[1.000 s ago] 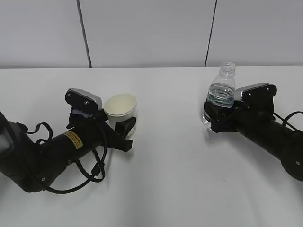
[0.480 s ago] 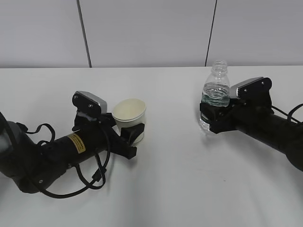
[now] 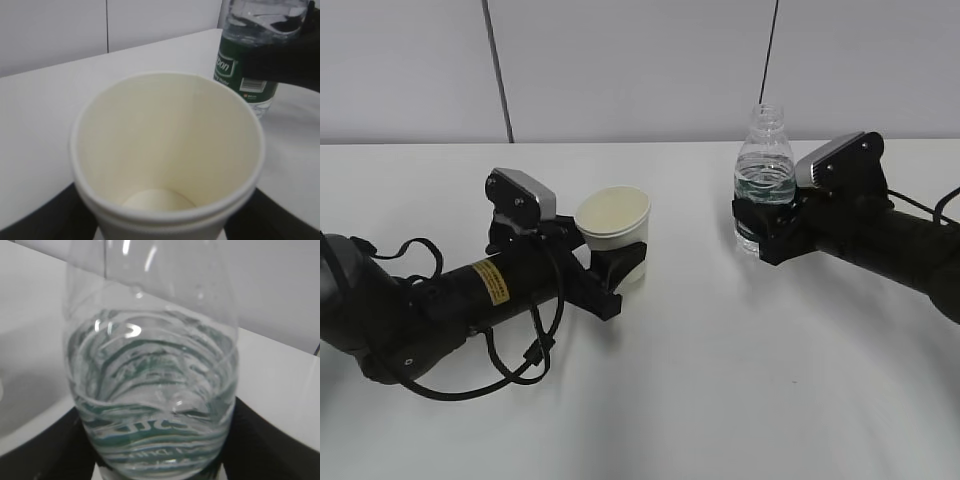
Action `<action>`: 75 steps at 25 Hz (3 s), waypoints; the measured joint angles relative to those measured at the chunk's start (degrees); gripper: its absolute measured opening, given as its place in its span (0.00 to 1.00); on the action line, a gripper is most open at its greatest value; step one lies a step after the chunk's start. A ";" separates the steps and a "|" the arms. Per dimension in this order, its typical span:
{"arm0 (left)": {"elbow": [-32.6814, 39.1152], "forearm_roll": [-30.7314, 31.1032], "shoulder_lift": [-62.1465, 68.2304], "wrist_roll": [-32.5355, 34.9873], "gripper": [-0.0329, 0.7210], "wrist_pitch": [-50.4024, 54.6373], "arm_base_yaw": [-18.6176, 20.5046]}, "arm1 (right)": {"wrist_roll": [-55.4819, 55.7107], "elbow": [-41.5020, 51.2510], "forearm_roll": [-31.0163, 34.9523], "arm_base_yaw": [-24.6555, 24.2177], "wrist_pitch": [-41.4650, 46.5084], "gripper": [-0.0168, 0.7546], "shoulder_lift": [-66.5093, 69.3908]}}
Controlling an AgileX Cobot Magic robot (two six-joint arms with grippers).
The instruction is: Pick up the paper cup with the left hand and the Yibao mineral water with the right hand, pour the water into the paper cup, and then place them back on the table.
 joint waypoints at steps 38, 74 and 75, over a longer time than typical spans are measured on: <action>-5.17 8.87 -1.20 -6.85 0.62 3.96 0.00 | -7.01 -19.72 -26.34 0.00 14.91 0.66 -0.39; -11.24 16.95 -1.20 -12.82 0.62 9.22 -1.60 | -29.72 -19.72 -26.44 0.00 14.91 0.66 -0.65; -11.53 17.15 -1.20 -12.82 0.62 9.38 -1.65 | -30.12 -19.72 -26.44 0.00 14.91 0.66 -0.87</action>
